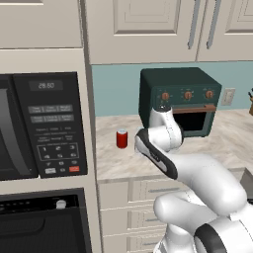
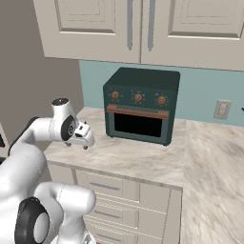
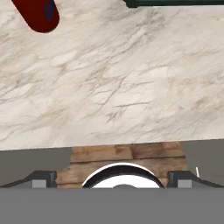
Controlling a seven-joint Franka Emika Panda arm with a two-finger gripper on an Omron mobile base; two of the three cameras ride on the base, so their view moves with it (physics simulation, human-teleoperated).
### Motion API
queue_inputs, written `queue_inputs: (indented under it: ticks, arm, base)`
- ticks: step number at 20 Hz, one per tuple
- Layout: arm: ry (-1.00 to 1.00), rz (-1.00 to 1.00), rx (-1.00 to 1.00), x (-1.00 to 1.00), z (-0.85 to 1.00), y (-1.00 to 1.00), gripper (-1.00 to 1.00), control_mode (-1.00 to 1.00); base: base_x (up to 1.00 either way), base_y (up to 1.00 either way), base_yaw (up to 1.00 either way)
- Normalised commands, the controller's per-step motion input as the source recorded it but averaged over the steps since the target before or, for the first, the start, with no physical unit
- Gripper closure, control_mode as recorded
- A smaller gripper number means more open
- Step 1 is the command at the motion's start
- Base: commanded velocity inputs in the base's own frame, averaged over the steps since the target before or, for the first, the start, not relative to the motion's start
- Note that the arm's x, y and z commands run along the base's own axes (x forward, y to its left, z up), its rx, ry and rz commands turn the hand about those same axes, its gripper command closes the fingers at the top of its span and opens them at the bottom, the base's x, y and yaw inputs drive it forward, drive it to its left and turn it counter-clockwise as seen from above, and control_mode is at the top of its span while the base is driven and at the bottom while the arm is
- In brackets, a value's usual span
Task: Four empty soda cans are scattered around the kitchen. Gather all the cans and cluster them next to the stove for recycling.
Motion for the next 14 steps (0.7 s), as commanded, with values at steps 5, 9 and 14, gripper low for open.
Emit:
queue_inputs:
  ticks: [5, 9, 14]
  arm:
    - [-0.02, 0.13, 0.00, 0.80, 0.09, 0.32, -1.00, -1.00]
    - [0.01, 0.09, 0.01, 0.63, 0.16, 0.13, -1.00, -1.00]
    - [0.08, 0.09, -0.01, 0.55, 0.16, 0.13, -1.00, -1.00]
  base:
    - [0.00, 0.00, 0.00]
    - [0.00, 0.00, 0.00]
    - [0.00, 0.00, 0.00]
